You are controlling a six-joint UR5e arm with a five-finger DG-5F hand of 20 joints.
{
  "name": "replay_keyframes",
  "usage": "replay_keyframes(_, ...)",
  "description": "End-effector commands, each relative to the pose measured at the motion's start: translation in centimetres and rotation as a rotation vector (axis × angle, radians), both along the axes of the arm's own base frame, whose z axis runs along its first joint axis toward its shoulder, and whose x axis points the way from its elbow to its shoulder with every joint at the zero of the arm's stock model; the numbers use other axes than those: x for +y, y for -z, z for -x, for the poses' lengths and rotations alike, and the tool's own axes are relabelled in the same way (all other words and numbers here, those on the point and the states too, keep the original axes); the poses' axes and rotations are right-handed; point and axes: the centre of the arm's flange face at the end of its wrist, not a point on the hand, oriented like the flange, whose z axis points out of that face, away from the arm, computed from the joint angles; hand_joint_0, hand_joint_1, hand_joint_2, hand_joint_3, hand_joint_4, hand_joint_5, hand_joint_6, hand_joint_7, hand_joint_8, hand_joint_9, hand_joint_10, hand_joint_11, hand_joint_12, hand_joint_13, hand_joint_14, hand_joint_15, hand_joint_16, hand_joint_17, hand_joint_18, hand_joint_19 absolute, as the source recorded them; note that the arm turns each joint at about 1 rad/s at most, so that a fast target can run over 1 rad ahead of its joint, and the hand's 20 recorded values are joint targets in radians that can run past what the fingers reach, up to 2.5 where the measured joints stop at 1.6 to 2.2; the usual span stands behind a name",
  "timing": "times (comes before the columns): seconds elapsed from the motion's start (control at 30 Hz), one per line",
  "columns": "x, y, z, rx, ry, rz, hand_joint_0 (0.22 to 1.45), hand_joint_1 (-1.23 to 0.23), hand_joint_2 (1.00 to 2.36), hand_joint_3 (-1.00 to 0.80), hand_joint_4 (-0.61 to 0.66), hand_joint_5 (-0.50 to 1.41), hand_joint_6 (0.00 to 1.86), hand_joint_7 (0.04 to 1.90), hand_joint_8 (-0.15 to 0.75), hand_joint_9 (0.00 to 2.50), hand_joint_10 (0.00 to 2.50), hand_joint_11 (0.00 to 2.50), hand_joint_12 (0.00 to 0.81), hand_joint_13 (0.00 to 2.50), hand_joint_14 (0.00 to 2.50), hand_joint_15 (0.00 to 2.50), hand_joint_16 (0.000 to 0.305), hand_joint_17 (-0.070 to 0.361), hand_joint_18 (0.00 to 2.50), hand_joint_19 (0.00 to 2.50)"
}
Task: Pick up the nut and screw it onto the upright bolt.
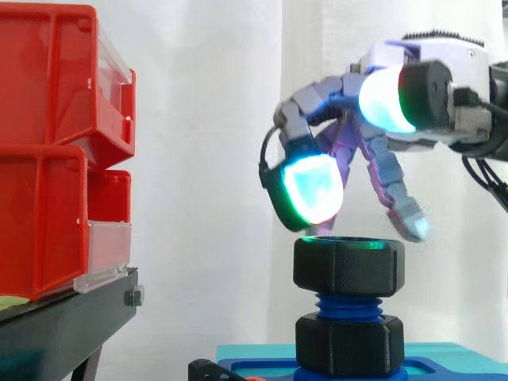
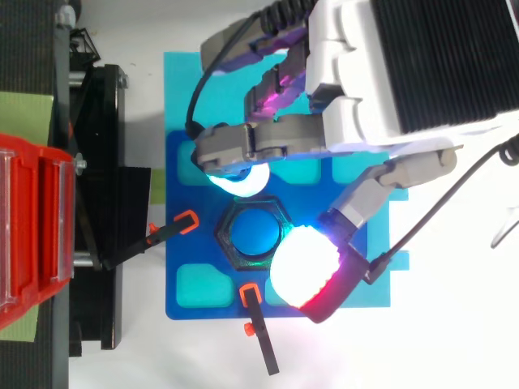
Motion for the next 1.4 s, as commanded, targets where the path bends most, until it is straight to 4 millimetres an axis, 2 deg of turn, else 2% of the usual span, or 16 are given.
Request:
replay_keyframes(0.0, -0.5, -1.4, 0.0, 0.012, -0.002, 0.007, 0.51, -0.13, 1.0, -0.5, 0.23, -0.02, 0.5, 1.1, 0.363, 1.66, 0.0, 0.12, 0.213, 1.08, 0.0, 0.0, 0.018, 0.041, 0.62, 0.0)
replay_keyframes(0.03, -0.5, -1.4, 0.0, 0.012, -0.002, 0.007, 0.51, -0.13, 1.0, -0.5, 0.26, -0.05, 0.5, 1.01, 0.341, 1.53, 0.0, 0.1, 0.234, 1.02, 0.0, 0.0, 0.021, 0.047, 0.61, 0.0)
replay_keyframes(0.07, -0.5, -1.7, -0.1, 0.011, -0.002, 0.01, 0.51, -0.14, 1.0, -0.5, 0.26, -0.08, 0.5, 0.92, 0.329, 1.38, 0.0, 0.06, 0.249, 0.85, 0.0, 0.0, 0.027, 0.06, 0.53, 0.0)
replay_keyframes(0.23, -0.3, -1.9, -0.2, 0.007, -0.002, 0.009, 0.48, -0.13, 1.0, -0.5, 0.13, -0.19, 0.5, 0.65, 0.258, 0.76, 0.0, 0.0, 0.298, 0.31, 0.0, 0.0, 0.035, 0.079, 0.0, 0.0)
replay_keyframes(0.27, 0.4, -1.7, -0.3, 0.007, -0.006, 0.032, 0.48, -0.13, 1.0, -0.5, 0.12, -0.2, 0.5, 0.61, 0.241, 0.65, 0.0, 0.0, 0.306, 0.23, 0.0, 0.0, 0.037, 0.082, 0.0, 0.0)
replay_keyframes(0.37, 0.7, -1.0, -0.1, 0.022, -0.005, 0.046, 0.47, -0.11, 1.0, -0.5, 0.1, -0.23, 0.5, 0.57, 0.224, 0.42, 0.0, 0.0, 0.318, 0.04, 0.0, 0.0, 0.042, 0.094, 0.0, 0.0)
replay_keyframes(0.43, 1.4, 1.0, 0.6, 0.064, -0.004, 0.05, 0.46, -0.1, 1.0, -0.5, 0.1, -0.23, 0.5, 0.58, 0.224, 0.34, 0.0, 0.0, 0.323, 0.0, 0.0, 0.0, 0.043, 0.096, 0.0, 0.0)
replay_keyframes(0.63, 2.5, 3.5, 1.1, 0.1, 0.018, 0.028, 0.46, -0.11, 1.0, -0.5, 0.1, -0.23, 0.5, 0.58, 0.225, 0.34, 0.0, 0.0, 0.325, 0.0, 0.0, 0.0, 0.044, 0.098, 0.0, 0.0)
replay_keyframes(1.0, 3.9, 3.8, 1.2, 0.127, 0.003, 0.004, 0.47, -0.13, 1.0, -0.5, 0.16, -0.2, 0.5, 0.69, 0.25, 0.41, 0.0, 0.0, 0.327, 0.06, 0.0, 0.0, 0.042, 0.095, 0.0, 0.0)
replay_keyframes(1.37, 3.8, 3.8, 1.2, 0.129, 0.005, 0.004, 0.49, -0.16, 1.0, -0.5, 0.26, -0.13, 0.5, 1.0, 0.289, 0.61, 0.0, 0.0, 0.307, 0.2, 0.0, 0.0, 0.036, 0.081, 0.0, 0.0)
